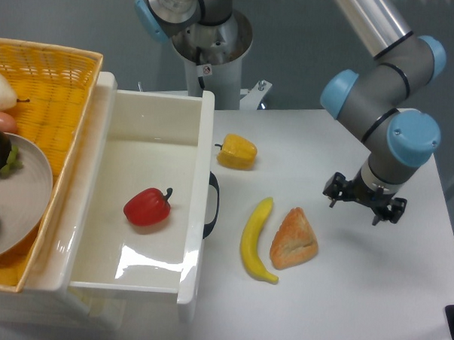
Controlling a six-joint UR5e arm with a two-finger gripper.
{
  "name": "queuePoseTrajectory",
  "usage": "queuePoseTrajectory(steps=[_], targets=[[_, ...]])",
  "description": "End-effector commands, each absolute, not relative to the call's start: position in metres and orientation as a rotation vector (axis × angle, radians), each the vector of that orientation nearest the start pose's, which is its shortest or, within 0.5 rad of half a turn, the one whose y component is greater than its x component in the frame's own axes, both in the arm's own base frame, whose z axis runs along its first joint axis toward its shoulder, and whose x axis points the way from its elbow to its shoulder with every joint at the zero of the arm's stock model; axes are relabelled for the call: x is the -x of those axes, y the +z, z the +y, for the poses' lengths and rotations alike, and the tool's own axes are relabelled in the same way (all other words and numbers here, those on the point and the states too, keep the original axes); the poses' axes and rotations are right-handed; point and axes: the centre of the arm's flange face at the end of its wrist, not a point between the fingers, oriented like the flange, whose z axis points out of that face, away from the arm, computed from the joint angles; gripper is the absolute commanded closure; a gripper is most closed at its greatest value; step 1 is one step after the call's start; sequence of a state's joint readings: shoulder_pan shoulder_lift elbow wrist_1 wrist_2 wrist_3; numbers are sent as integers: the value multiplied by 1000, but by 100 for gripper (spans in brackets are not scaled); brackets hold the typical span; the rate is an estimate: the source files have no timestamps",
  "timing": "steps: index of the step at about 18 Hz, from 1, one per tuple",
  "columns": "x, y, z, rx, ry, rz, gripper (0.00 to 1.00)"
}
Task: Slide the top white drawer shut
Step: 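Move the gripper toward the open white drawer's front face, then lower the gripper against the drawer front beside its black handle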
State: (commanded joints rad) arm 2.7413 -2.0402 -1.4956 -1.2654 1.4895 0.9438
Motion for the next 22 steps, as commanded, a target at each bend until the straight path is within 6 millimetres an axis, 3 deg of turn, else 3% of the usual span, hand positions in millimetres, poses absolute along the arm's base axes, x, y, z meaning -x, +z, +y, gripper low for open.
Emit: queuePoseTrajectory(steps=[1,4,6,8,10,16,19,22], targets=[[534,289,384,3084,-190,-405,5],[518,296,398,3064,-217,-515,34],[508,306,406,3033,-237,-541,43],[501,319,411,2987,-244,-615,62],[493,328,417,2949,-268,-611,72],[462,328,442,2951,-364,-547,87],[454,322,445,2913,-509,-576,89],[449,322,448,2883,-569,-580,100]])
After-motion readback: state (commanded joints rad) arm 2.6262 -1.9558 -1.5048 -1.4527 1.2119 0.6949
